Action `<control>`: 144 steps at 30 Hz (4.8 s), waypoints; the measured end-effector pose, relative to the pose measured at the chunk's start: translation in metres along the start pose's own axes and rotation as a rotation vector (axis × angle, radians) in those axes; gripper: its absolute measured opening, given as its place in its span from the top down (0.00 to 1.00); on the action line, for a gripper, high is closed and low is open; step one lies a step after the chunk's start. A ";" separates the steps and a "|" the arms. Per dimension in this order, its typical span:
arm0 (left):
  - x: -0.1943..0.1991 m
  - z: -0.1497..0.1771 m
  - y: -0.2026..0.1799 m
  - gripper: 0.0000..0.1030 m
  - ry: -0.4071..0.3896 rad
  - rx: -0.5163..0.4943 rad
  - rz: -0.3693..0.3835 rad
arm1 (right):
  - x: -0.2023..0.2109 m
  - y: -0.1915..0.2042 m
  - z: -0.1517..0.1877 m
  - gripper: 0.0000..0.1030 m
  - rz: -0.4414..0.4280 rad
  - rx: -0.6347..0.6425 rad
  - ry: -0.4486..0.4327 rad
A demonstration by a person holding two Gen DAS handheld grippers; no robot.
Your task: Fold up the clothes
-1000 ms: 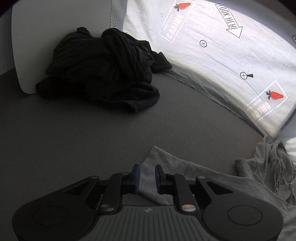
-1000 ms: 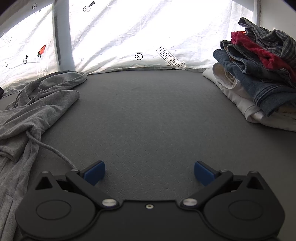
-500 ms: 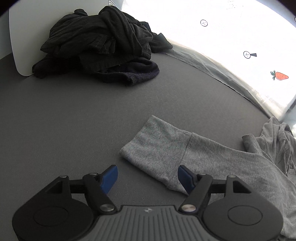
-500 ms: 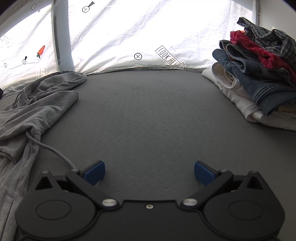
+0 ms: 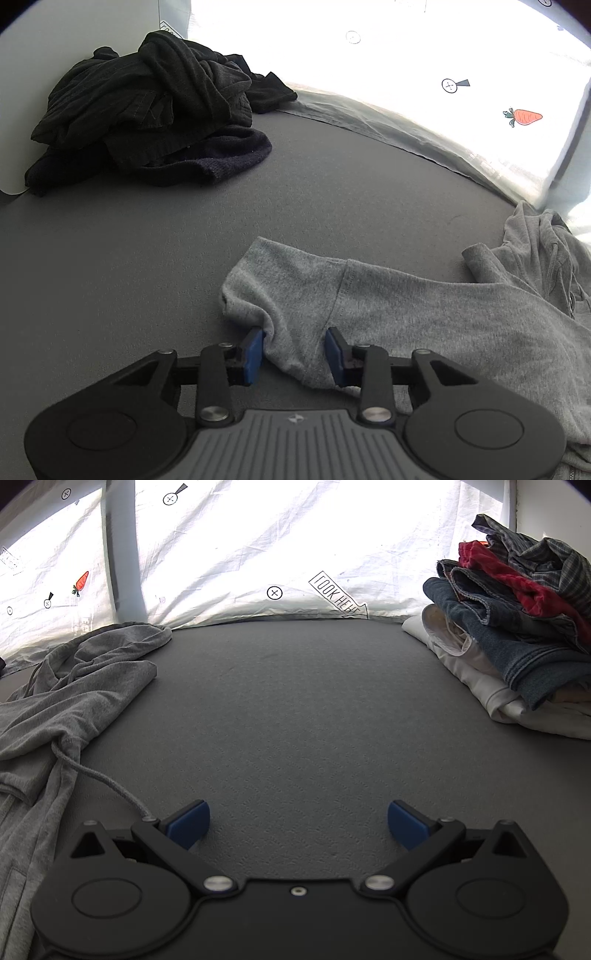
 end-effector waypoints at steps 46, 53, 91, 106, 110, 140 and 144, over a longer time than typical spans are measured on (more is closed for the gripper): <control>0.037 0.015 -0.098 0.22 0.114 -0.074 0.211 | 0.005 0.072 -0.056 0.05 -0.333 -0.375 0.112; 0.027 0.013 -0.079 0.21 0.124 -0.033 0.188 | 0.010 0.121 -0.094 0.08 -0.589 -0.604 0.106; 0.009 0.012 -0.074 0.00 0.138 -0.046 0.173 | -0.045 0.290 -0.045 0.95 -0.689 -0.302 0.501; 0.005 0.016 -0.139 0.00 0.129 -0.323 0.141 | -0.032 0.184 -0.040 0.95 -0.432 -0.284 0.332; 0.001 0.025 -0.133 0.00 0.127 -0.270 0.166 | -0.041 0.185 -0.017 0.95 -0.396 -0.216 0.354; -0.007 -0.082 -0.189 0.00 -0.129 -0.381 0.336 | -0.079 0.206 -0.095 0.00 -0.141 0.153 0.126; -0.037 -0.110 -0.214 0.00 -0.165 -0.423 0.310 | -0.113 0.210 -0.119 0.00 -0.123 0.131 0.111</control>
Point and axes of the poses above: each gripper's, at about its wrist camera, not at the fingertips, and x roughly against the way its jaws point, y to its left, z to its underside, the point moved 8 cm from there along -x, roughly the way its jaws point, and after that the axes turned 12 degrees about -x, right-handed, at the moved point
